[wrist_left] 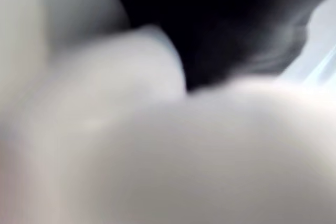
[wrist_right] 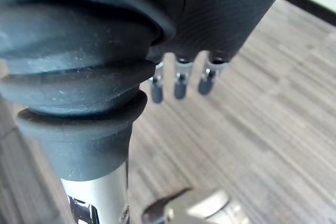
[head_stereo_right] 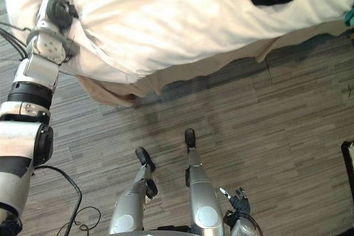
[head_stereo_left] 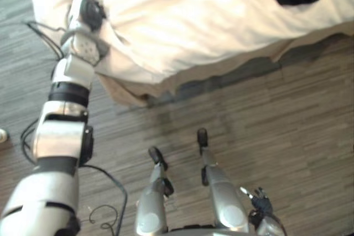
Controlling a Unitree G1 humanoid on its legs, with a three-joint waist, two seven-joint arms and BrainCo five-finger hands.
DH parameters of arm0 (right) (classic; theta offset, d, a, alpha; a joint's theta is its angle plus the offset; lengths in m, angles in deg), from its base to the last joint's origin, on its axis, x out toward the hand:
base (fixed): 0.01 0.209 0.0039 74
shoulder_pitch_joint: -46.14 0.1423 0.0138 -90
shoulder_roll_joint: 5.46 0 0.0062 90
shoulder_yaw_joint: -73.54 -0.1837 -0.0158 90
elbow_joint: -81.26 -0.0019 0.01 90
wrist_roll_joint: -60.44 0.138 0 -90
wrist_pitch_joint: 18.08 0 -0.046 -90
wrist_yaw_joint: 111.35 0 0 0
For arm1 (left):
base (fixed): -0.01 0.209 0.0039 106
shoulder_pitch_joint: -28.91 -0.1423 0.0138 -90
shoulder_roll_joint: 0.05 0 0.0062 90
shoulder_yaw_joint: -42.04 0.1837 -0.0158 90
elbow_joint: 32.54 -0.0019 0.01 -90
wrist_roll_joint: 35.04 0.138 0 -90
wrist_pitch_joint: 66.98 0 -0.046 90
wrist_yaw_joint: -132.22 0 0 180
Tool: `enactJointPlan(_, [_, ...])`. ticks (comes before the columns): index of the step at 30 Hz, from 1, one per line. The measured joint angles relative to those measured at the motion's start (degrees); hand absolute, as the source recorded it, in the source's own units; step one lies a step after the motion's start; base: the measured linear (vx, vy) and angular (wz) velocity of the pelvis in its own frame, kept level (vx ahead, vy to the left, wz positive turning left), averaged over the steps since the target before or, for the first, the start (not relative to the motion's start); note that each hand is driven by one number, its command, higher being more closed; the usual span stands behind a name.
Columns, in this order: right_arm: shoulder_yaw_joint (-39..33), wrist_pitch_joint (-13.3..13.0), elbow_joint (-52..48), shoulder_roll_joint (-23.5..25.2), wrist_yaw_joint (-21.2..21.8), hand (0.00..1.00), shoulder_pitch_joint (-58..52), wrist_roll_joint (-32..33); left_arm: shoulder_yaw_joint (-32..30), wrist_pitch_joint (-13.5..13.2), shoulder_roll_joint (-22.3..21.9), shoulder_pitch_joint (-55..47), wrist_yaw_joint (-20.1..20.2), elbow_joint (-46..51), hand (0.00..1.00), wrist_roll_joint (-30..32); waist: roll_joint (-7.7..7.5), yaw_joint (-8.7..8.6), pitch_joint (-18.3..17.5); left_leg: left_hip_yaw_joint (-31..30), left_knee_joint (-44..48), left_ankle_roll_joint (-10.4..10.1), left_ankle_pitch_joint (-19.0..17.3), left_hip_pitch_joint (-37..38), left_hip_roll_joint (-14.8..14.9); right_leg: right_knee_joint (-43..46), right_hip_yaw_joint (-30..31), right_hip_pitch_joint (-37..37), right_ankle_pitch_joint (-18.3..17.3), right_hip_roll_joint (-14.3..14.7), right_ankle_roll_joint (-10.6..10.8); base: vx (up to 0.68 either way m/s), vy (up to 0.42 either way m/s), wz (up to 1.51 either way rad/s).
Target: Tidy the bed and pick cloth on bed and put in laundry
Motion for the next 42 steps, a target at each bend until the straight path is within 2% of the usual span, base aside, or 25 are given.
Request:
enactJointPlan(3, [-0.09,0.02,-0.34,-0.05,-0.01,0.0,-0.64,-0.4,-0.09,0.08,3.33,-4.92,-0.65,6.45,1.0,-0.06,0.0,1.01,-0.29,0.09,0.14,0.35,0.37,1.15,-0.04,0.0,-0.9,1.75,-0.06,-0.5,0.02,-0.02,0.017,0.19])
enactJointPlan(5, [-0.32,0.24,-0.42,-0.28,-0.02,0.0,-1.31,-0.64,-0.71,0.02,5.87,-9.71,-2.79,12.54,1.0,-0.06,0.04,1.86,-1.51,-0.17,0.45,0.38,0.39,1.56,-0.25,0.0,-1.2,2.49,-0.06,-0.78,0.02,0.0,0.016,0.08])
enactJointPlan(9, [-1.37,0.66,-0.34,-0.34,-0.03,0.0,-1.95,-2.56,-4.78,-0.11,7.4,-19.48,-5.25,19.99,1.0,-0.04,0.18,2.63,-3.27,-0.42,0.32,0.38,0.36,4.44,-0.33,-0.06,-1.87,5.46,-0.67,-0.84,0.26,0.03,0.015,0.05])
enactJointPlan(10, [-1.73,0.71,-0.19,-0.27,-0.02,0.0,-2.17,-2.67,-5.87,-0.26,7.41,-22.72,-5.5,21.64,0.0,-0.04,0.26,2.67,-4.13,-0.65,0.24,0.38,0.35,5.14,-0.35,-0.1,-2.03,6.33,-0.92,-0.85,0.45,0.05,0.013,0.08])
enactJointPlan(13, [-3.23,0.92,0.33,0.23,0.09,0.0,-2.29,-4.92,-9.8,-1.13,7.32,-31.19,-6.39,23.95,0.0,-0.14,0.52,2.57,-5.31,-1.04,0.19,0.38,0.35,7.25,-0.6,-0.27,-2.43,8.66,-1.27,-0.75,0.45,0.05,0.02,0.05])
enactJointPlan(15, [-4.47,1.26,1.74,0.24,0.14,0.0,-2.4,-6.27,-13.45,-1.27,5.5,-37.34,-6.5,24.09,0.0,-1.02,1.09,2.53,-6.28,-1.77,0.11,0.39,0.32,8.54,-0.65,-0.57,-2.86,10.23,-1.56,-0.7,0.45,0.05,0.011,0.09])
enactJointPlan(18, [-7.26,2.81,4.9,0.15,0.16,0.0,-2.44,-8.99,-17.87,-1.23,-1.19,-47.19,-6.44,23.05,0.0,-3.73,2.1,2.68,-8.27,-3.53,0.09,0.2,0.08,10.2,-0.57,-0.97,-3.91,12.82,-2.48,-0.63,0.62,0.04,0.005,0.19])
enactJointPlan(19, [-7.8,3.22,5.85,0.12,0.2,0.0,-2.43,-9.69,-18.39,-1.16,-2.82,-49.45,-6.19,22.4,0.0,-5.29,2.15,2.77,-8.9,-3.76,0.09,-0.01,-0.08,10.4,-0.54,-0.97,-4.18,13.19,-2.8,-0.61,0.75,0.03,0.004,0.22])
enactJointPlan(22, [-9.16,4.25,7.85,0.14,0.16,0.0,-2.48,-11.88,-19.55,-1.17,-11.3,-57.55,-5.72,18.41,0.0,-10.03,2.1,2.96,-10.97,-5.38,0.05,0.01,-0.53,11.37,-0.57,-1.2,-5.39,15.02,-3.67,-0.62,0.82,0.02,0.004,0.23])
enactJointPlan(25, [-9.71,5.19,9.17,0.25,0.19,0.0,-2.37,-14.97,-20.1,-0.3,-20.12,-64.93,-3.64,8.58,0.0,-11.3,1.53,3.1,-12.83,-5.94,-0.05,0.01,-1.14,12.65,-0.85,-1.91,-5.94,16.98,-3.9,-0.68,1.14,0.01,0.007,0.1])
enactJointPlan(28, [-9.73,5.79,9.31,0.27,0.2,0.0,-2.36,-16.75,-21.88,0.42,-26.37,-69.44,-2.34,-0.18,0.0,-11.31,1.26,3.31,-14.14,-5.72,-0.38,-0.06,-1.57,13.82,-1.06,-2.05,-5.7,17.98,-4.07,-0.84,1.38,0.02,0.006,-0.01])
enactJointPlan(31, [-10.18,6.1,9.54,0.22,0.19,0.0,-2.35,-18.09,-26.94,1.11,-31.43,-72.43,-1.95,-6.93,0.0,-12.08,1.52,3.46,-15.46,-5.31,-0.39,-0.06,-2.23,15.46,-1.17,-2.5,-5.25,19.49,-4.25,-0.89,1.59,0.03,0.006,-0.08])
enactJointPlan(35, [-10.97,6.26,11.14,0.06,0.21,0.0,-2.42,-18.28,-31.99,1.83,-34.92,-73.4,-1.21,-10.08,0.0,-14.18,2.13,4.56,-16.97,-4.95,-0.4,-0.08,-2.72,17.03,-1.27,-2.54,-5.17,20.86,-4.71,-0.98,2.12,0.02,0.003,-0.06])
enactJointPlan(42, [-11.42,6.56,11.56,0.16,0.1,0.0,-2.32,-18.36,-33.99,2.52,-37.51,-73.34,-1.25,-10.57,0.0,-15.3,1.76,4.61,-18.18,-5.48,-0.42,-0.13,-3.34,18.83,-1.6,-2.57,-5.37,22.72,-5.27,-1.35,2.42,0.01,0.004,0.04])
